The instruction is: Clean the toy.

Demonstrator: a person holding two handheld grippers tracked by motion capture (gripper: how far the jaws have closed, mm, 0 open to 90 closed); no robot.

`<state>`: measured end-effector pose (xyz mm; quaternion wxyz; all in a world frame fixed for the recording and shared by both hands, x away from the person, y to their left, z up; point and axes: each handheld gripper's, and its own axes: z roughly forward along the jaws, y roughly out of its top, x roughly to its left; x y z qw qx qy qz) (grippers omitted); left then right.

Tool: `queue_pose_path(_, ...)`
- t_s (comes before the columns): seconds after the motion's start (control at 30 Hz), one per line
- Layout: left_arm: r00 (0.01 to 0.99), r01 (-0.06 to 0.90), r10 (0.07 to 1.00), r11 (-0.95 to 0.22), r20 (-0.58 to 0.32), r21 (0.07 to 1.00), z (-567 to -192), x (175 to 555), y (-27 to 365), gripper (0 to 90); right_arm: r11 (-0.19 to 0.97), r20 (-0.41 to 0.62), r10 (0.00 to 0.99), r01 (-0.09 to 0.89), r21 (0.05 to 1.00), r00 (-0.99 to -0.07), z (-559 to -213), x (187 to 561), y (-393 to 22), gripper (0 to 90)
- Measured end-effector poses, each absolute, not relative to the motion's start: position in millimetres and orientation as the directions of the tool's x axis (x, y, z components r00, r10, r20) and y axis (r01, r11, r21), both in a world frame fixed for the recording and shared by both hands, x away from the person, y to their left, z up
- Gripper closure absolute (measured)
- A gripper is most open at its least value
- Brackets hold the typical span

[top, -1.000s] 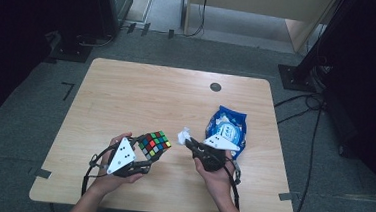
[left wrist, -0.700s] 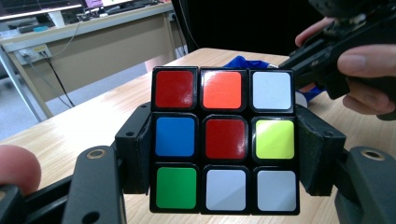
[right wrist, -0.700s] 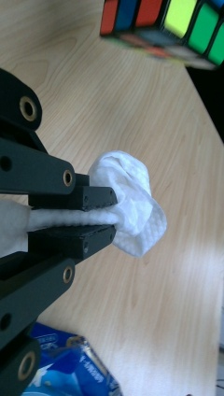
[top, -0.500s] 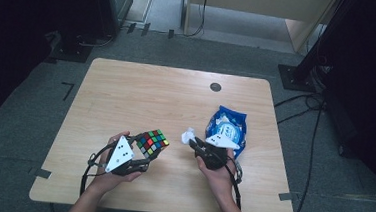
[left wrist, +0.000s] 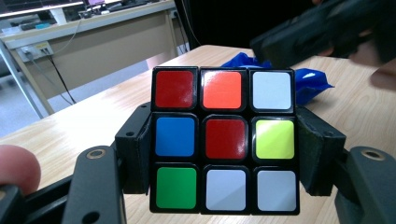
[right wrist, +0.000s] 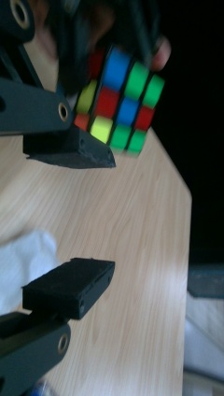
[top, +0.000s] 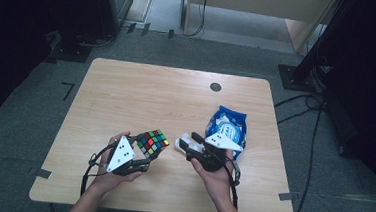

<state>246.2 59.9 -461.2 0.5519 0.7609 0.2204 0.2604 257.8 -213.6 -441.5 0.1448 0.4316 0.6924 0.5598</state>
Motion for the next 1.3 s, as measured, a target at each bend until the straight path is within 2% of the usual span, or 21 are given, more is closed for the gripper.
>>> queue_pose_path(0.13, 0.769, 0.037, 0.616, -0.31, 0.171, 0.95, -463, 244, 52, 34.3, -0.076, 0.402, 0.671, 0.481, 0.873, -0.623, -430, 248, -199, 32.1)
queue_pose_path(0.2, 0.769, 0.033, 0.615, -0.312, 0.175, 0.95, -464, 242, 48, 34.3, -0.079, 0.427, 0.647, 0.502, 0.861, -0.632, -431, 247, -193, 30.5)
queue_pose_path(0.33, 0.767, 0.022, 0.613, -0.317, 0.187, 0.948, -465, 240, 43, 34.2, -0.08, 0.471, 0.642, 0.559, 0.826, -0.605, -438, 247, -183, 24.5)
queue_pose_path(0.57, 0.768, -0.004, 0.604, -0.328, 0.213, 0.945, -464, 234, 35, 34.2, -0.113, 0.553, 0.619, 0.633, 0.766, -0.558, -448, 251, -181, 26.8)
queue_pose_path(0.63, 0.772, -0.02, 0.592, -0.338, 0.229, 0.941, -466, 232, 31, 34.2, -0.125, 0.579, 0.603, 0.652, 0.748, -0.549, -450, 252, -180, 32.5)
queue_pose_path(0.77, 0.778, -0.018, 0.587, -0.335, 0.224, 0.942, -466, 231, 30, 34.2, -0.129, 0.599, 0.598, 0.674, 0.728, -0.532, -451, 252, -180, 33.2)
queue_pose_path(1.07, 0.803, -0.007, 0.56, -0.336, 0.206, 0.942, -467, 234, 32, 33.1, -0.115, 0.589, 0.609, 0.676, 0.728, -0.531, -449, 253, -186, 34.7)
queue_pose_path(1.3, 0.816, -0.018, 0.534, -0.356, 0.22, 0.934, -470, 238, 42, 30.5, -0.168, 0.594, 0.622, 0.655, 0.737, -0.51, -438, 259, -206, 34.6)
